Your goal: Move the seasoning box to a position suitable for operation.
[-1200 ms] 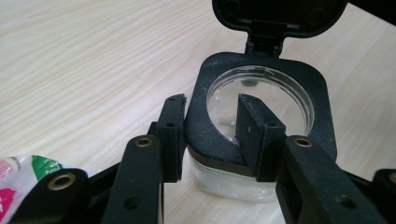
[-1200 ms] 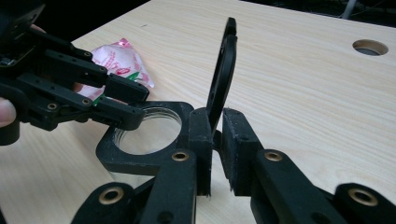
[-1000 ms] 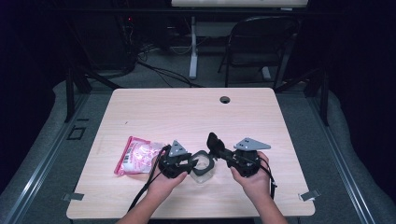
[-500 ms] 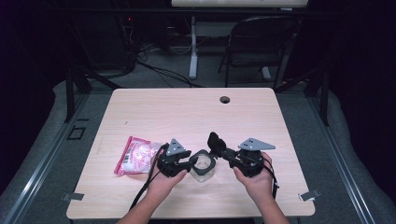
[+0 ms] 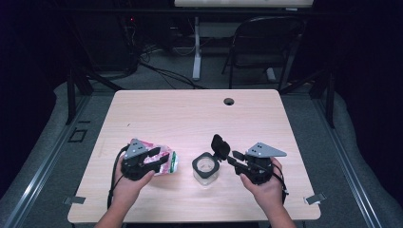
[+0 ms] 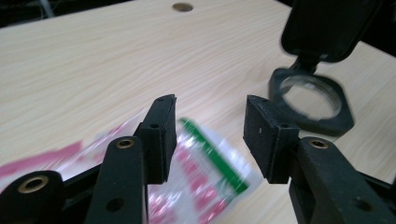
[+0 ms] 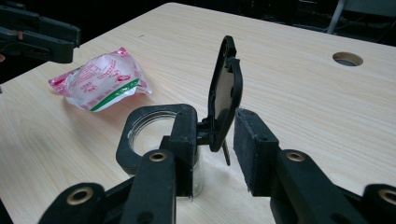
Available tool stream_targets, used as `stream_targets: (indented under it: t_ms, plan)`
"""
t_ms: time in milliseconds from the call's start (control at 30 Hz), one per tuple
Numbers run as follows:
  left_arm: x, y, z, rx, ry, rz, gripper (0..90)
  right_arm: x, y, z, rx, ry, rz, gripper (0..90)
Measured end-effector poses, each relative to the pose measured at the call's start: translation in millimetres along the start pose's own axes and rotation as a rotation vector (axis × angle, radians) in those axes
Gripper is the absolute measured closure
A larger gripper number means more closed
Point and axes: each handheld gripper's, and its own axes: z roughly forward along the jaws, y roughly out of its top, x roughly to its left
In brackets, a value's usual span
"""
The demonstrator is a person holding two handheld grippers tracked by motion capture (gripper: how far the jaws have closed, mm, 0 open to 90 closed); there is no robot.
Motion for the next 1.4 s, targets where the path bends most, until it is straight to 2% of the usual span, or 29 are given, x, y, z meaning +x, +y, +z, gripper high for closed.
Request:
stream_targets:
  t_ms: [100, 200, 367, 467, 567, 667, 833, 1000, 1167, 1400]
  plan:
    - [9.6, -12.9, -8.4, 0.018, 0.021, -0.002, 53.9, 3.3, 1.1, -1.1, -0.004, 0.001, -0.012, 68.7]
    - [15.3, -24.9, -13.3, 0.03, 0.013, -0.014, 54.0, 6.4, 1.1, -1.4, -0.014, 0.009, -0.013, 68.1]
    - [15.2, -39.0, -14.6, 0.007, 0.024, -0.003, 51.5, 12.3, 0.2, 1.2, -0.024, 0.032, -0.032, 66.6]
    - [12.7, -44.9, -11.2, 0.014, 0.029, 0.006, 49.1, 15.9, -0.4, 2.2, -0.023, 0.033, -0.044, 65.9]
    - [8.1, -48.0, -7.3, 0.019, -0.006, 0.039, 49.1, 17.2, -0.7, 2.1, -0.029, 0.033, -0.057, 65.4]
    - [5.6, -50.3, -2.9, 0.034, -0.009, 0.058, 51.2, 16.7, -1.3, 1.1, -0.034, 0.034, -0.053, 65.0]
    - [4.7, -53.6, 2.9, 0.057, -0.007, 0.048, 50.5, 17.2, -2.4, 1.6, -0.034, 0.039, -0.051, 64.6]
    - [1.9, -55.0, 8.8, 0.061, -0.036, 0.035, 40.4, 19.8, -4.0, 5.0, -0.021, 0.047, -0.058, 64.2]
    - [-3.8, -56.1, 17.6, 0.079, -0.027, 0.058, 33.4, 21.0, -4.2, 6.1, -0.023, 0.053, -0.061, 64.2]
    - [-9.5, -59.5, 30.7, 0.095, -0.006, 0.101, 33.0, 20.4, -5.5, 7.5, -0.02, 0.058, -0.053, 64.1]
